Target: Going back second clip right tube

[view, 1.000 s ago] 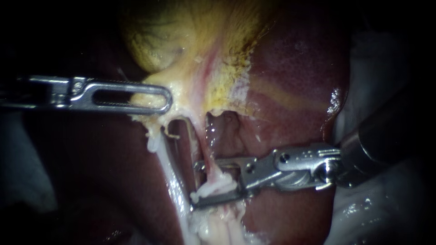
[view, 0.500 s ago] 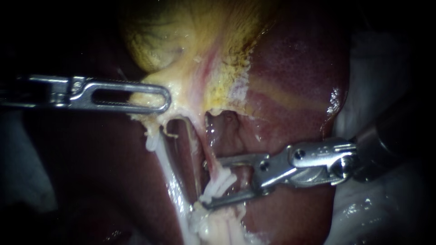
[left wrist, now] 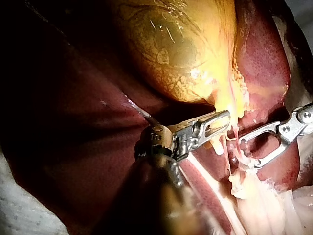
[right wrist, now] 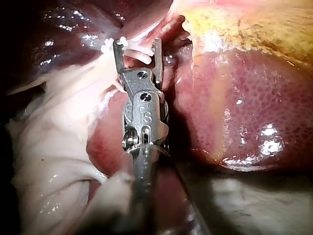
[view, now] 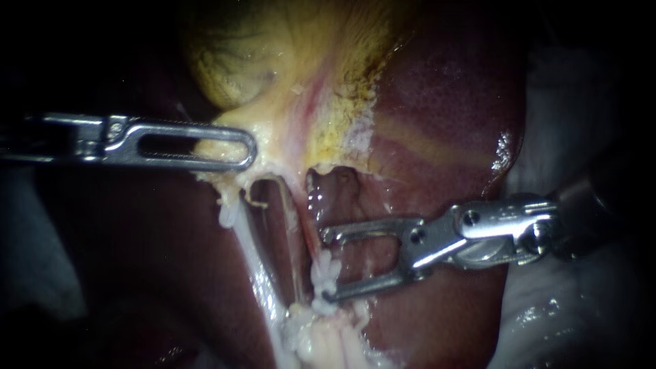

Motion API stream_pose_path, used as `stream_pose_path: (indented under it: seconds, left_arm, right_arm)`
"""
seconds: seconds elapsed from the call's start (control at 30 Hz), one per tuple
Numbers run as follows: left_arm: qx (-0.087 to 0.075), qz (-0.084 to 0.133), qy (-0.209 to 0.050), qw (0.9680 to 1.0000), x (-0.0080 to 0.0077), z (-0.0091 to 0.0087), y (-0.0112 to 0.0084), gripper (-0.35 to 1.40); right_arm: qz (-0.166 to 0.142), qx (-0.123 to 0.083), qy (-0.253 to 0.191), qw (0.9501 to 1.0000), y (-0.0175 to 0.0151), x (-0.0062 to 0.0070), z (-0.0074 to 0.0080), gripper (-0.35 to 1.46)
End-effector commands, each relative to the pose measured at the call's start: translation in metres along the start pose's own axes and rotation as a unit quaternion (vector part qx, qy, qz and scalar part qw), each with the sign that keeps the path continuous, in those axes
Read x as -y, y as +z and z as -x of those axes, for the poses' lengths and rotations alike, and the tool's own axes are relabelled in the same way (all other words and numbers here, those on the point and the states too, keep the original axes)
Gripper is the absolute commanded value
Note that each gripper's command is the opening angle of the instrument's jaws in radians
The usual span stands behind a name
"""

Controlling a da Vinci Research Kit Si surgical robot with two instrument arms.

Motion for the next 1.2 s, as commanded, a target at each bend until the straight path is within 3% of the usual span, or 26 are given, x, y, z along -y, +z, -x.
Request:
stream_pose_path:
  seconds: [0.03,0.6,1.0,1.2]
  left_arm:
    - [0.0,0.0,0.0,1.0,0.0,0.0,0.0,-0.35]
    - [0.0,0.0,0.001,1.0,-0.0002,-0.0001,-0.0001,-0.35]
    - [0.0,0.0,0.001,1.0,-0.0004,-0.0002,0.0,-0.35]
    - [0.0,0.0,0.002,1.0,-0.0005,-0.0003,0.0001,-0.35]
  right_arm:
    - [-0.001,0.001,0.001,1.0,-0.0004,0.0,-0.0001,0.5]
    - [0.0,-0.001,-0.019,0.9998,-0.0062,0.0003,-0.001,0.5]
    - [0.022,-0.015,-0.054,0.9982,-0.0118,0.0,-0.0047,0.5]
    - [0.032,-0.02,-0.064,0.9972,-0.0139,-0.0002,-0.0058,0.5]
